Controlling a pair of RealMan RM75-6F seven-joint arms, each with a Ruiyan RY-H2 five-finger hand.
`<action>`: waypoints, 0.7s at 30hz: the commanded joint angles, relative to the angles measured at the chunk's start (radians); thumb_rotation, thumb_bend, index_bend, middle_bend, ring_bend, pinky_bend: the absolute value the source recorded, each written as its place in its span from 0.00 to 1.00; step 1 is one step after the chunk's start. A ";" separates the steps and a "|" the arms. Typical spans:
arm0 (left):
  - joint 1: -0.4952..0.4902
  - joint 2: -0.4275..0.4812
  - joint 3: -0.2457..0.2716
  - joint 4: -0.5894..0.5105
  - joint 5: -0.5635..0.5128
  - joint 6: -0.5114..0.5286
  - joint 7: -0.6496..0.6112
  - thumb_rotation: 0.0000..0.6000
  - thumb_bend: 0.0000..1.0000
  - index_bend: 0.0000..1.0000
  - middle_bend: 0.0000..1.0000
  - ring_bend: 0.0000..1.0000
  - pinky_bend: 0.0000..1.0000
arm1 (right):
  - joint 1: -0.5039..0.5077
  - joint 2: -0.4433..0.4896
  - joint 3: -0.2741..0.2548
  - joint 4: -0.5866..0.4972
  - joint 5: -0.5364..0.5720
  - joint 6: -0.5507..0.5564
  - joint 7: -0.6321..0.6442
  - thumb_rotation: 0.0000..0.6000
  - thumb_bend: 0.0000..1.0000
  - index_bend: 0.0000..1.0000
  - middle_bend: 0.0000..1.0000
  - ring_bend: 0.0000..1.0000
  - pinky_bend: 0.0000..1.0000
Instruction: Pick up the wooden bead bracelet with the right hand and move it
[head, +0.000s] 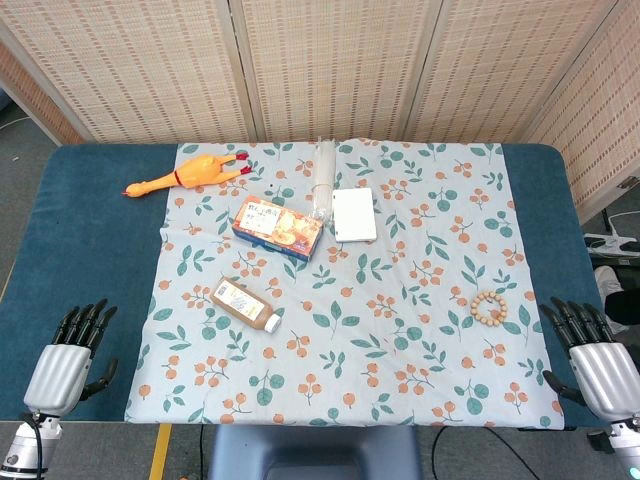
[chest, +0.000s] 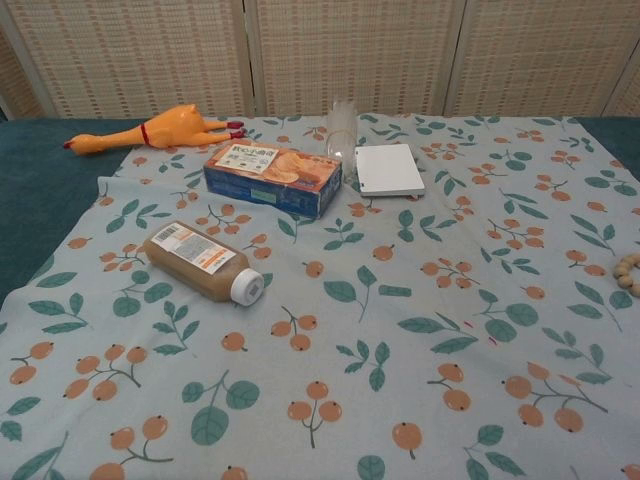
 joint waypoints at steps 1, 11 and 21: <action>0.000 0.002 -0.001 -0.001 -0.005 -0.002 -0.001 1.00 0.45 0.00 0.00 0.00 0.06 | 0.004 -0.003 0.007 -0.004 0.016 -0.026 -0.020 1.00 0.15 0.00 0.00 0.00 0.00; 0.000 0.017 -0.005 -0.005 -0.022 -0.007 -0.026 1.00 0.45 0.00 0.00 0.00 0.06 | 0.092 -0.156 0.079 0.278 0.145 -0.218 -0.143 1.00 0.20 0.00 0.00 0.00 0.00; -0.005 0.011 0.003 -0.017 -0.032 -0.033 0.013 1.00 0.45 0.00 0.00 0.00 0.06 | 0.197 -0.389 0.076 0.646 0.098 -0.371 -0.068 1.00 0.23 0.20 0.22 0.00 0.00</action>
